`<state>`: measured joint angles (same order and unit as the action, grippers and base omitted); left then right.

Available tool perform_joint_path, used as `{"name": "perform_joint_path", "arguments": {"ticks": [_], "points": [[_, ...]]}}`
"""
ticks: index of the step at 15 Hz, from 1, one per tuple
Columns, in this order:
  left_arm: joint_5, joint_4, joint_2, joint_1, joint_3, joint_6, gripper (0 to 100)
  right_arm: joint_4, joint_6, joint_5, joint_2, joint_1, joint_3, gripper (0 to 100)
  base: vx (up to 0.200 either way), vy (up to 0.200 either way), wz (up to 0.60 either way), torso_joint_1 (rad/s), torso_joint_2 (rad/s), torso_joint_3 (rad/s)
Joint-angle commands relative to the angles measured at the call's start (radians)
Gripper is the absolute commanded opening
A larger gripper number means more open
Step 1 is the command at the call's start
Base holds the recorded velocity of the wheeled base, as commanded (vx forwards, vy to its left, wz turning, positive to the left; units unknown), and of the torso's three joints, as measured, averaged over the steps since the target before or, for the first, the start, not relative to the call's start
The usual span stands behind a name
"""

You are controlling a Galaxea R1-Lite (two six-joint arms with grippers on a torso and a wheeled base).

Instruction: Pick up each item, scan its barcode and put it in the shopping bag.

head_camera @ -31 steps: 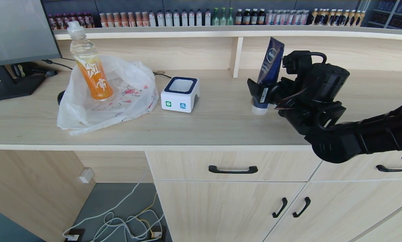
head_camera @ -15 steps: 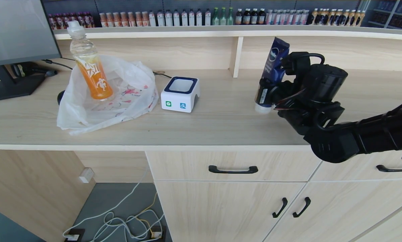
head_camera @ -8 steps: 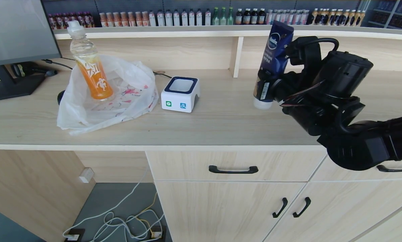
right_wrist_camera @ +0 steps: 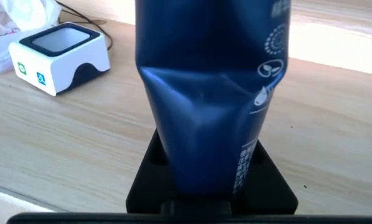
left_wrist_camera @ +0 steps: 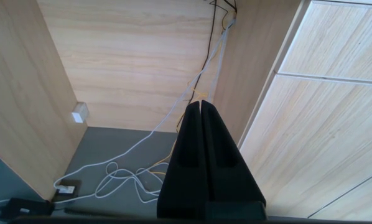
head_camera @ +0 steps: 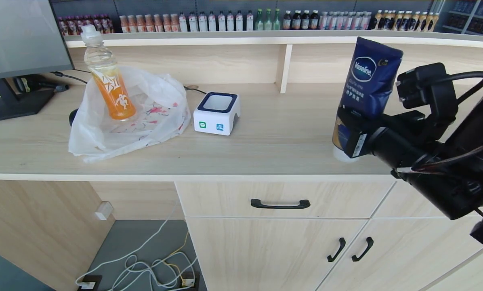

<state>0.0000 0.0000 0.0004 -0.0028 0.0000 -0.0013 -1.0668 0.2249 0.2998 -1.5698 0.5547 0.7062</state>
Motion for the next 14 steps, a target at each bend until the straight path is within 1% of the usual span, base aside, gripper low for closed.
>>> {"name": "perform_joint_path", "arguments": {"ticks": [1, 2, 3, 6, 8, 9, 11, 13, 14], "points": [[0.0, 0.0, 0.0, 0.0, 0.0, 0.0, 0, -0.11, 0.047, -0.004, 0.1, 0.021, -0.171, 0, 0.0, 0.0, 0.0, 0.0, 0.0, 0.0], [0.0, 0.0, 0.0, 0.0, 0.0, 0.0, 0, -0.162, 0.059, -0.002, 0.102, 0.025, -0.201, 0, 0.0, 0.0, 0.0, 0.0, 0.0, 0.0], [0.0, 0.0, 0.0, 0.0, 0.0, 0.0, 0, -0.237, 0.088, -0.002, 0.1, 0.053, -0.249, 0, 0.0, 0.0, 0.0, 0.0, 0.0, 0.0], [0.0, 0.0, 0.0, 0.0, 0.0, 0.0, 0, -0.349, 0.172, 0.001, 0.102, 0.099, -0.333, 0, 0.0, 0.0, 0.0, 0.0, 0.0, 0.0], [0.0, 0.0, 0.0, 0.0, 0.0, 0.0, 0, -0.36, 0.205, 0.001, 0.1, 0.12, -0.343, 0, 0.0, 0.0, 0.0, 0.0, 0.0, 0.0], [0.0, 0.0, 0.0, 0.0, 0.0, 0.0, 0, -0.36, 0.235, 0.001, 0.091, 0.146, -0.343, 0, 0.0, 0.0, 0.0, 0.0, 0.0, 0.0], [0.0, 0.0, 0.0, 0.0, 0.0, 0.0, 0, -0.361, 0.338, -0.001, 0.068, 0.215, -0.338, 0, 0.0, 0.0, 0.0, 0.0, 0.0, 0.0], [0.0, 0.0, 0.0, 0.0, 0.0, 0.0, 0, -0.361, 0.493, 0.001, 0.062, 0.291, -0.326, 0, 0.0, 0.0, 0.0, 0.0, 0.0, 0.0], [0.0, 0.0, 0.0, 0.0, 0.0, 0.0, 0, -0.361, 0.531, 0.001, 0.06, 0.317, -0.324, 0, 0.0, 0.0, 0.0, 0.0, 0.0, 0.0]]}}
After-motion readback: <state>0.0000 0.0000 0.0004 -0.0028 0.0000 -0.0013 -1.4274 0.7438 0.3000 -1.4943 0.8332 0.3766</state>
